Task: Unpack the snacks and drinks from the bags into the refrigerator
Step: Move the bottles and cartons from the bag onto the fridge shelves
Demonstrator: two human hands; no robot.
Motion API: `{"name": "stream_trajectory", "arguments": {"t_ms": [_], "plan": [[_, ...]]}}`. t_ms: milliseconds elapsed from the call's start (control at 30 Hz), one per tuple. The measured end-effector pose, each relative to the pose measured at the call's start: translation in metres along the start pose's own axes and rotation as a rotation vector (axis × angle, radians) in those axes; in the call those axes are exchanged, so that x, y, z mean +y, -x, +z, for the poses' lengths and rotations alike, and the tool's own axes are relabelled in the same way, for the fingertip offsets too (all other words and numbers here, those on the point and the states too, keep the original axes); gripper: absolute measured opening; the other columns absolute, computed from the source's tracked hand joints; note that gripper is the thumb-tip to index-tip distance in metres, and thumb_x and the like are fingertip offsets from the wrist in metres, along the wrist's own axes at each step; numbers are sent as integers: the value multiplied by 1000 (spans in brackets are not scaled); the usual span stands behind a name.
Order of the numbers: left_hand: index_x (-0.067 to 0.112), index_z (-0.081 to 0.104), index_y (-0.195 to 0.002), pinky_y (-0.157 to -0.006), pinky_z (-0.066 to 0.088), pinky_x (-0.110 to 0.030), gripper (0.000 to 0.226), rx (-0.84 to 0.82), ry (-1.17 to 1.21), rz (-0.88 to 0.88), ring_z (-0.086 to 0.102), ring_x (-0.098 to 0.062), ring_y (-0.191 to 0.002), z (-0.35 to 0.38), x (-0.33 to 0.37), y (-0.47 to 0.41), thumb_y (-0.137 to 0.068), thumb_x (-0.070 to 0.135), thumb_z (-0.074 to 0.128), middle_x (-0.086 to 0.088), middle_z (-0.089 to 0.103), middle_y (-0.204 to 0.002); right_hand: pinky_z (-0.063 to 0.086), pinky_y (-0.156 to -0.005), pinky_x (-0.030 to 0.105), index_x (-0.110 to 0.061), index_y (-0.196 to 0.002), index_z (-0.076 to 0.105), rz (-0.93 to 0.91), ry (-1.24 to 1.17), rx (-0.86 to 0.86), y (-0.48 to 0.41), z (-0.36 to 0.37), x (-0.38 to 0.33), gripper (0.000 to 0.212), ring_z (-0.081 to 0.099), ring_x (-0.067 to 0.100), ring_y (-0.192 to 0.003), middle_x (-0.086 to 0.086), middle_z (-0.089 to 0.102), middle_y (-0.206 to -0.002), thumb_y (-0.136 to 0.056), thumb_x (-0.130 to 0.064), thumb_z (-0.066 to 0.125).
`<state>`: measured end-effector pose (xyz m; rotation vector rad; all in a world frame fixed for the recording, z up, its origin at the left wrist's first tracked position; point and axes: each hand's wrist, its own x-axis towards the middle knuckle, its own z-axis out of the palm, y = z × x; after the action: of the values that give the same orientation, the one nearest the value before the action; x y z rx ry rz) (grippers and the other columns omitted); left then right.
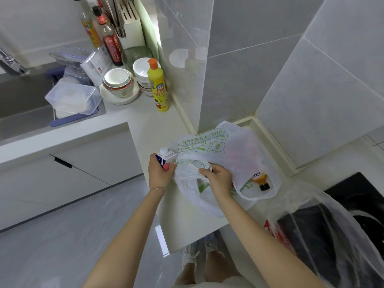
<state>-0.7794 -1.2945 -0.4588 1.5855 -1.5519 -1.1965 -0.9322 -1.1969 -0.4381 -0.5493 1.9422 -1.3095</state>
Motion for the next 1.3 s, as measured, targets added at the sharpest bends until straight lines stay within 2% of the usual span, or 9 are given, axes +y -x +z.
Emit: {"name": "stream_trajectory", "arguments": {"t_ms": [100,200,300,433,600,800,933,1067,1300], "plan": [[19,43,-106,-83,54,-46,50,-25,35,-34,59,-24,-92,-2,0,-3,-73,12,80,-5,57,-104,32,-55,30,-12,-53,44,-31,-11,7,2,-5,-1,38,36,14,-52,-2,40,-50,-74,-16,75],[18,43,-110,-84,54,-52,55,-74,92,-57,61,-23,-96,-7,5,-5,-72,16,83,-3,58,-107,30,-53,30,-19,-50,41,-65,-5,43,4,-13,-9,42,34,13,-50,-9,38,-46,-75,-18,75],[19,43,-114,-82,57,-43,60,-66,171,-40,61,-19,-98,-16,19,-4,-71,20,85,0,58,-109,30,-52,32,-17,-51,41,-99,-21,68,2,-20,-23,44,34,14,-50,-5,38,-47,-74,-27,76],[23,45,-111,-68,52,-16,51,-12,249,54,60,-10,-91,-32,49,3,-76,17,81,5,58,-104,47,-55,42,-3,-68,54,-161,-44,106,-2,-25,-46,46,56,25,-59,19,60,-65,-75,-44,72],[31,50,-102,-72,54,-17,35,15,326,168,63,1,-84,-47,92,9,-81,18,76,10,62,-99,50,-55,36,-9,-69,50,-181,-53,161,-1,-27,-78,38,66,15,-67,7,65,-69,-89,-39,62],[32,52,-103,-71,53,-16,32,-175,370,268,64,4,-84,-56,135,19,-84,17,72,10,64,-99,36,-51,37,-5,-70,45,-311,125,151,7,-34,-100,51,49,28,-57,16,51,-64,-82,-54,51],[38,51,-108,-70,52,-14,36,-362,307,272,64,3,-87,-50,141,27,-83,22,72,10,63,-105,50,-54,42,2,-75,47,-233,21,200,13,-37,-102,51,67,32,-74,20,64,-77,-92,-45,53],[38,47,-109,-72,53,-17,35,-499,277,265,64,1,-90,-46,145,35,-86,26,70,9,62,-107,53,-57,26,2,-83,57,-167,-129,172,19,-42,-109,40,70,12,-73,7,69,-79,-97,-35,52],[36,45,-112,-73,51,-15,29,-545,357,189,65,-1,-94,-51,146,41,-91,23,60,6,62,-112,56,-61,24,-4,-98,64,-163,-380,107,29,-49,-122,26,71,9,-79,4,72,-92,-101,-25,49]]}}
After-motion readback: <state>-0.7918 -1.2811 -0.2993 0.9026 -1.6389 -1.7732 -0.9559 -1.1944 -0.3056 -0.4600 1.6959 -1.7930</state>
